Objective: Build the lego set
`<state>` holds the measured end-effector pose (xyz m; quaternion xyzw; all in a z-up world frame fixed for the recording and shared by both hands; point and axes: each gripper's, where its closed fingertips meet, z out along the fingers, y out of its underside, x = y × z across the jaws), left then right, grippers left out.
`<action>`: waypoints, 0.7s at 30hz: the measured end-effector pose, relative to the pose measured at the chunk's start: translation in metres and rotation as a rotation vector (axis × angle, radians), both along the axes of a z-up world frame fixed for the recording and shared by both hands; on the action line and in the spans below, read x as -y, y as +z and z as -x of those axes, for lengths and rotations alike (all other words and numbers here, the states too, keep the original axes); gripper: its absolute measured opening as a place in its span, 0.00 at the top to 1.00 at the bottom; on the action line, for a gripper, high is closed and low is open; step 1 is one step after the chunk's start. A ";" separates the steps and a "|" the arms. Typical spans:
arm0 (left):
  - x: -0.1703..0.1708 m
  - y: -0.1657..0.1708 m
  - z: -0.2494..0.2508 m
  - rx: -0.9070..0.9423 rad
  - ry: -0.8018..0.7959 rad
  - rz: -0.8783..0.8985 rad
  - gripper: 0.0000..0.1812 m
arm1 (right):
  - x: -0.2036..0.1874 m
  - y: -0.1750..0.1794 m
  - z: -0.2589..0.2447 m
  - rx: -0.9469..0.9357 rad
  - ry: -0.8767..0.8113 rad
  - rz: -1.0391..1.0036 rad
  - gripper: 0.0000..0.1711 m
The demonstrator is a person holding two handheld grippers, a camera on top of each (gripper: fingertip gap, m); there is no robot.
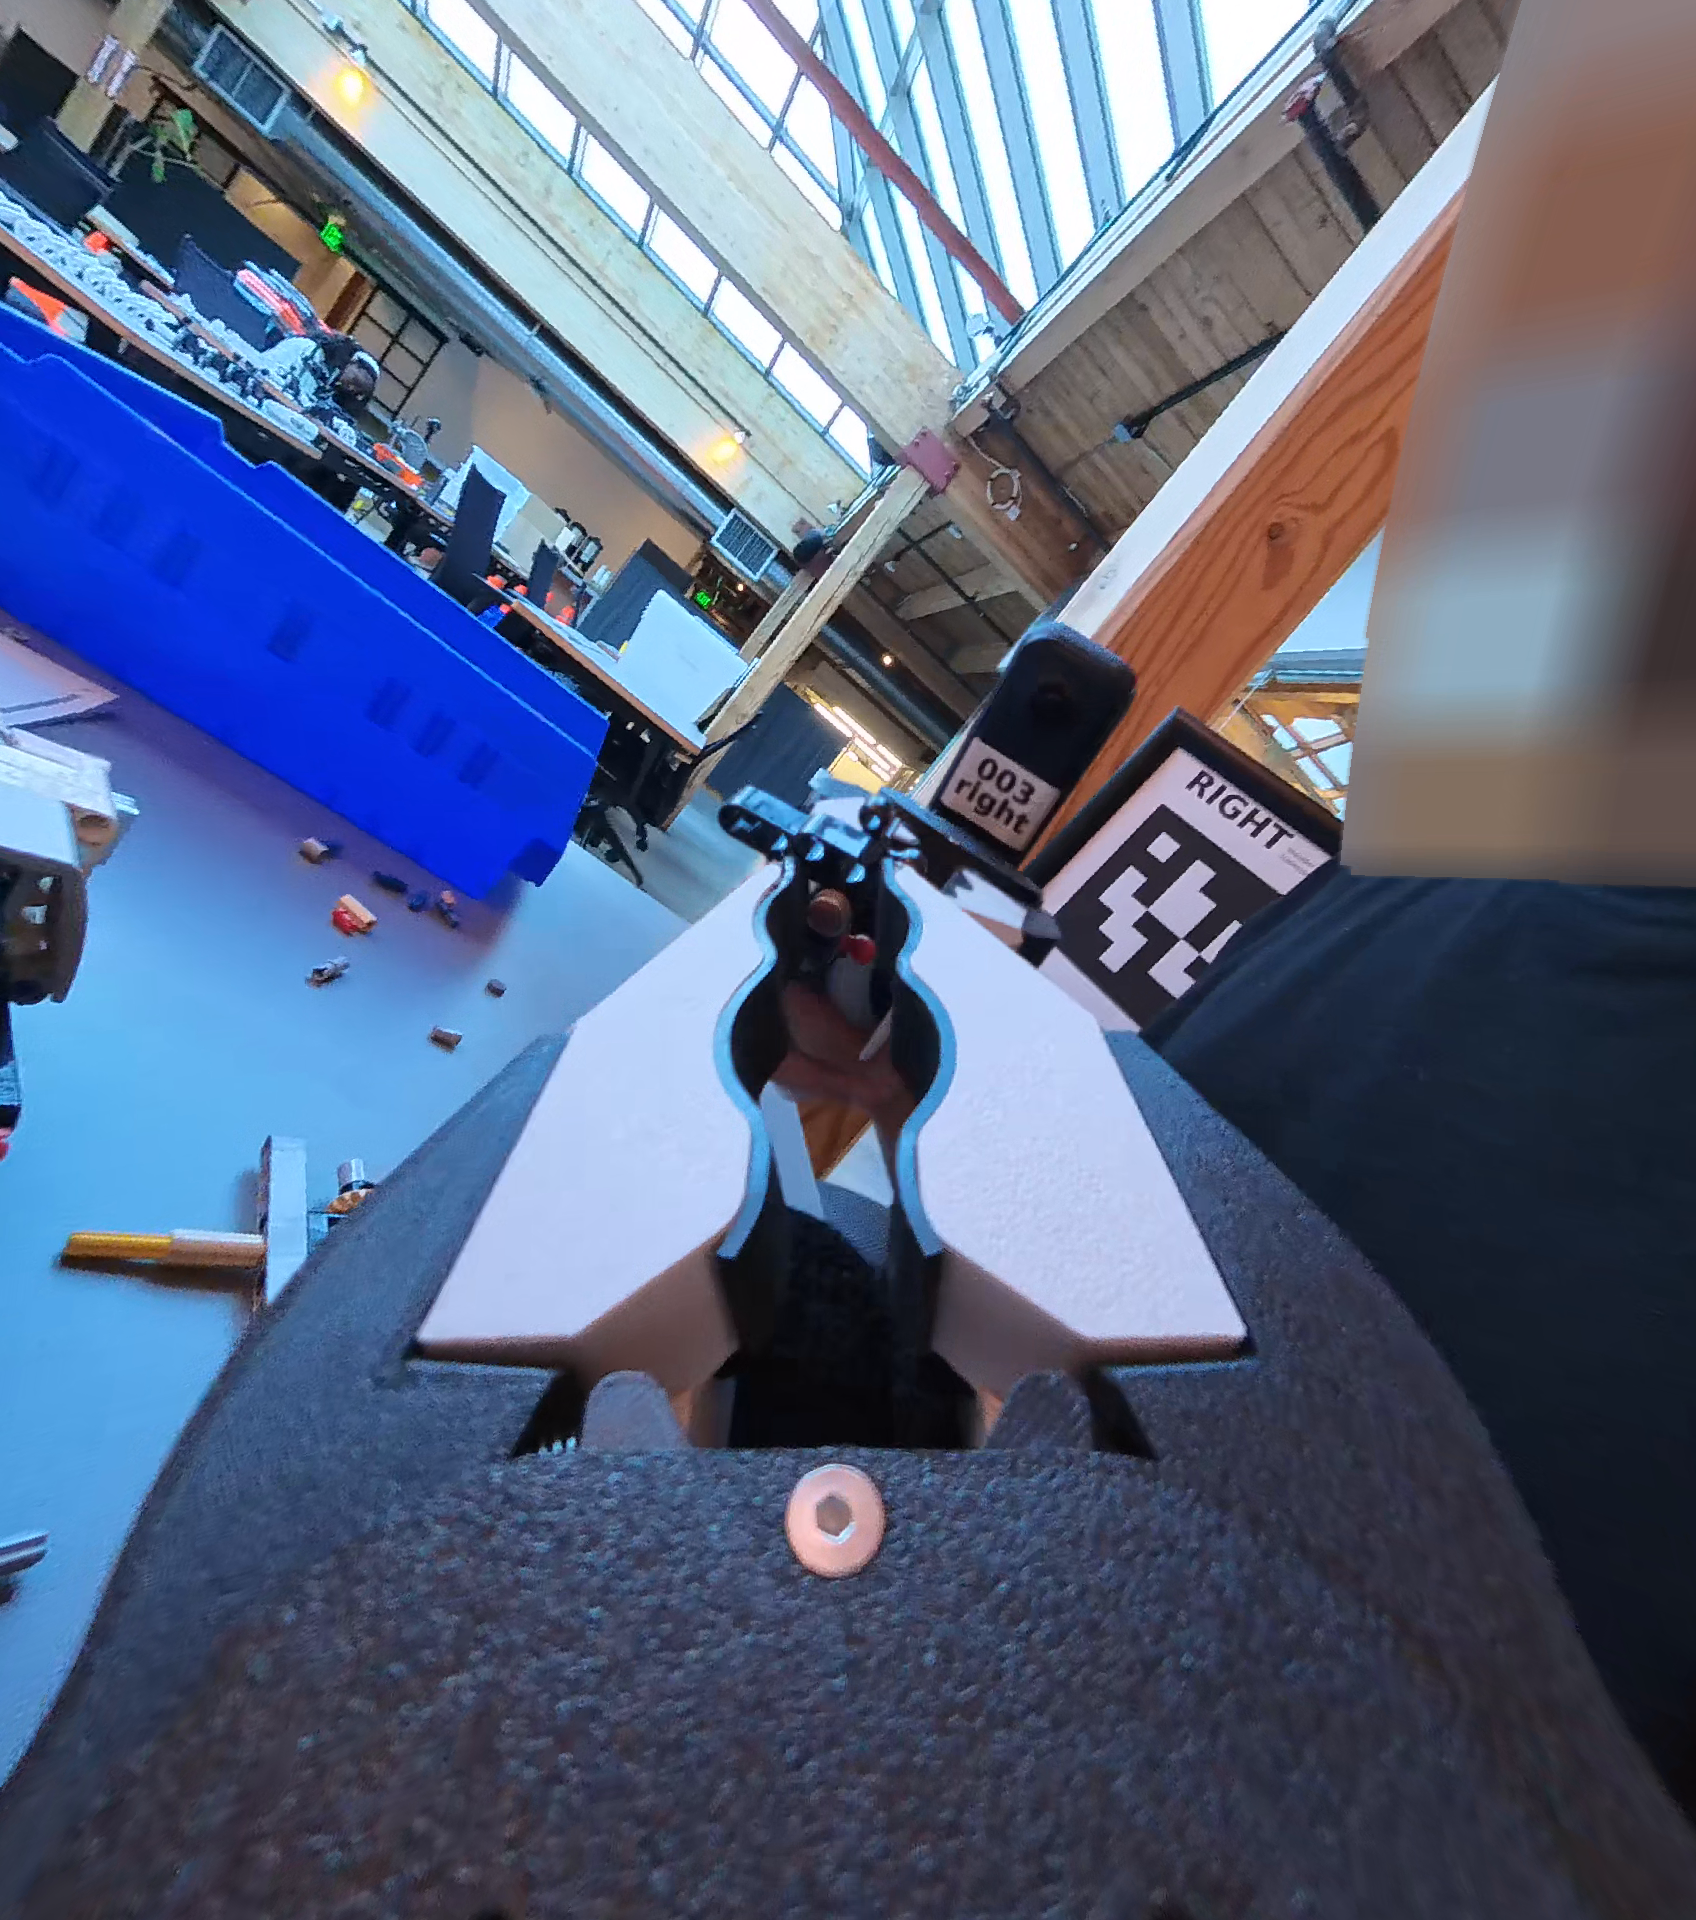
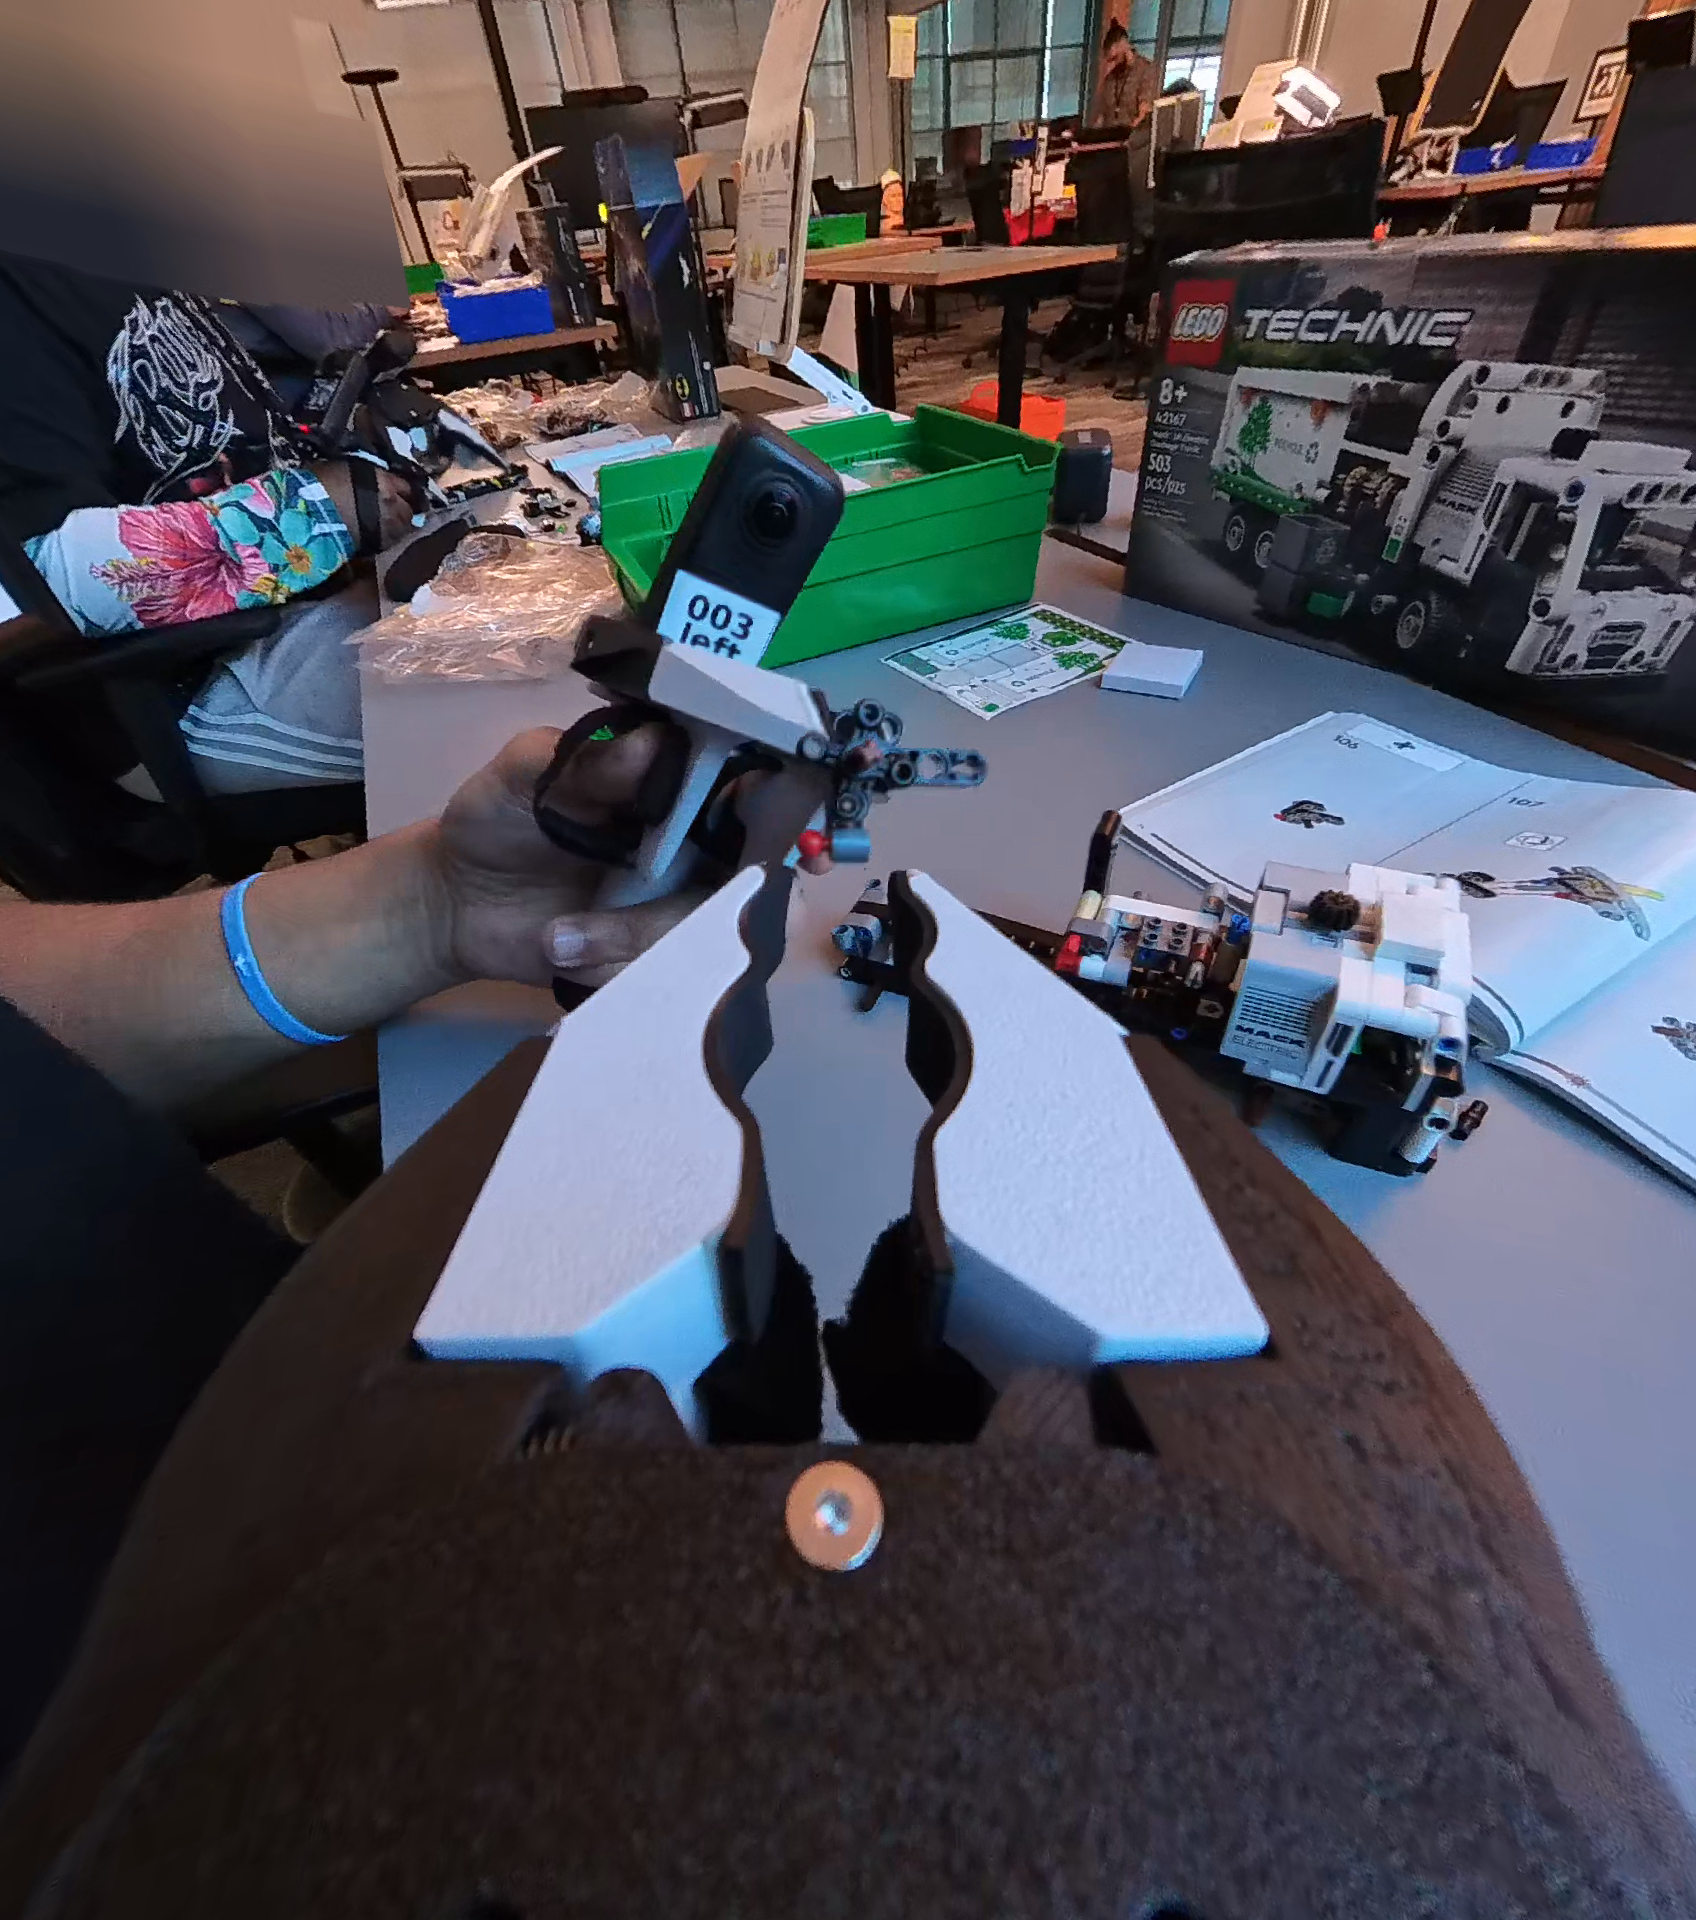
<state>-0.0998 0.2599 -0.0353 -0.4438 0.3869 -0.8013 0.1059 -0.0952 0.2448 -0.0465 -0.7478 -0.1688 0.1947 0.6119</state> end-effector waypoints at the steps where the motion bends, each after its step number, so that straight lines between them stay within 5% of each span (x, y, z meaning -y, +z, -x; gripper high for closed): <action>1: -0.001 0.001 0.001 0.007 -0.002 0.014 0.95 | -0.001 -0.001 0.001 0.005 -0.005 0.000 0.89; 21: 0.015 0.008 0.003 0.063 -0.044 -0.015 0.95 | 0.005 0.009 0.014 -0.210 0.106 0.011 0.88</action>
